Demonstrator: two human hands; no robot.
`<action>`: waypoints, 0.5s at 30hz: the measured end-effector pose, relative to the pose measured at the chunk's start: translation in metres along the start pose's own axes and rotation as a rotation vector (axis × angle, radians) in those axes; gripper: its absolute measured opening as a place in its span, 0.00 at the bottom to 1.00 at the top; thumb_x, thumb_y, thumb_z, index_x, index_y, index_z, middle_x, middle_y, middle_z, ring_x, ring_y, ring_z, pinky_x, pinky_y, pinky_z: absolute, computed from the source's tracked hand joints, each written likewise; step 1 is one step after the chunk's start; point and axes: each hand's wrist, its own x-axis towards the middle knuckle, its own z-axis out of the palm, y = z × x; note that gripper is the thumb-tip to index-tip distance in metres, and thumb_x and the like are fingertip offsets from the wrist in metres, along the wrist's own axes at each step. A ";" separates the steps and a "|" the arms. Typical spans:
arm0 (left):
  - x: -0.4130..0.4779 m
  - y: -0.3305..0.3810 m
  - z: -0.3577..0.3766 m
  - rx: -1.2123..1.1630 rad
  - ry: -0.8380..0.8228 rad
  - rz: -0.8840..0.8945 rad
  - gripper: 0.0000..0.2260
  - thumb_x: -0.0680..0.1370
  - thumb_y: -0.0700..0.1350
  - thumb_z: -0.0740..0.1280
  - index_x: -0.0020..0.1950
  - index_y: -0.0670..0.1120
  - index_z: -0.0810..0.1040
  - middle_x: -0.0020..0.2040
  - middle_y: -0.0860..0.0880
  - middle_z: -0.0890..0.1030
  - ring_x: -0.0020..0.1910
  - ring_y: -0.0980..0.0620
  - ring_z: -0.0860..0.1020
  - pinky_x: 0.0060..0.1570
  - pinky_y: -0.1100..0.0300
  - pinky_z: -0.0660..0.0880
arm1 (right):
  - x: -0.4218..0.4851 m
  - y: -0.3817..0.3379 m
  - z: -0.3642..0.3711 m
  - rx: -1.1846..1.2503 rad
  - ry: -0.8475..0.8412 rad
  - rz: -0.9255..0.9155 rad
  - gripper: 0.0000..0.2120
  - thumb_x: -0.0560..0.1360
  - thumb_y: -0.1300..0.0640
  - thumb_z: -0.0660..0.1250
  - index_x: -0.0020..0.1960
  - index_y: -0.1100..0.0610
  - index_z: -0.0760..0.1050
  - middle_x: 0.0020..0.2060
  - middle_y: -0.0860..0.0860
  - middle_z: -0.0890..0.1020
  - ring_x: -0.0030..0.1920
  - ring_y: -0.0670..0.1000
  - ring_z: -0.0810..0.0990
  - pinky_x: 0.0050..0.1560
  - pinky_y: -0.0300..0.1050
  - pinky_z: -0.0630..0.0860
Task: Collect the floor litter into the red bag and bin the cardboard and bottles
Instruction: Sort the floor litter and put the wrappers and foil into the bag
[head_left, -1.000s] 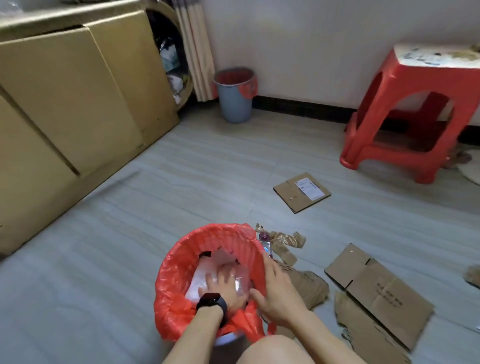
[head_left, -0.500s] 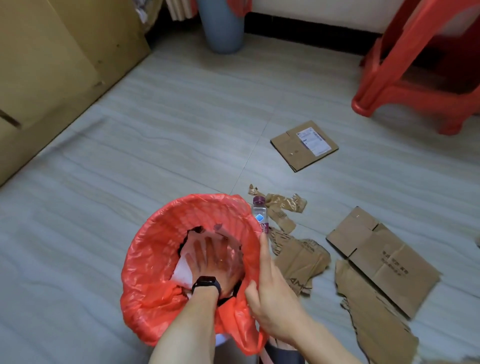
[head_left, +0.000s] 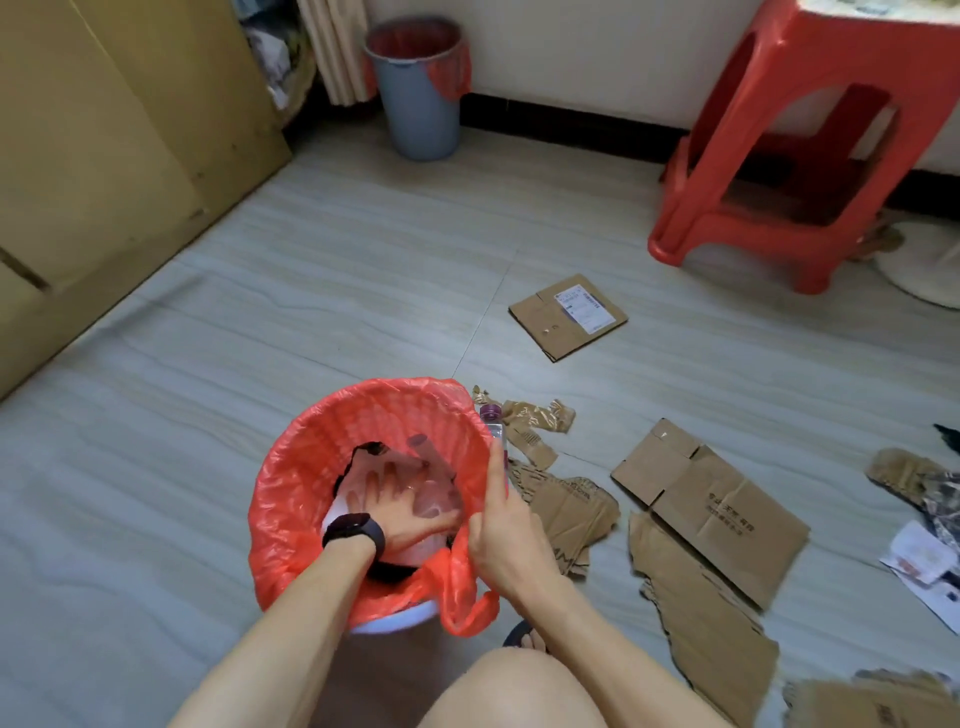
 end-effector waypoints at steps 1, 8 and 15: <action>-0.011 0.001 -0.007 0.027 0.068 0.044 0.52 0.60 0.85 0.46 0.78 0.57 0.54 0.77 0.43 0.59 0.76 0.41 0.56 0.74 0.42 0.52 | -0.005 -0.002 -0.003 -0.003 0.029 0.015 0.43 0.77 0.57 0.56 0.78 0.43 0.29 0.57 0.61 0.77 0.48 0.64 0.78 0.49 0.57 0.76; -0.068 0.019 -0.036 0.020 0.095 0.163 0.54 0.54 0.85 0.54 0.78 0.67 0.54 0.82 0.49 0.44 0.80 0.45 0.44 0.73 0.37 0.45 | -0.023 -0.001 -0.031 -0.097 0.026 0.086 0.41 0.78 0.53 0.58 0.81 0.47 0.35 0.60 0.61 0.77 0.58 0.64 0.78 0.56 0.55 0.73; -0.111 0.057 -0.093 0.127 0.199 0.213 0.31 0.72 0.70 0.63 0.73 0.63 0.67 0.81 0.50 0.55 0.80 0.44 0.45 0.71 0.28 0.41 | -0.048 0.012 -0.120 -0.202 0.032 0.066 0.27 0.80 0.43 0.57 0.77 0.49 0.60 0.67 0.55 0.77 0.66 0.60 0.76 0.63 0.55 0.74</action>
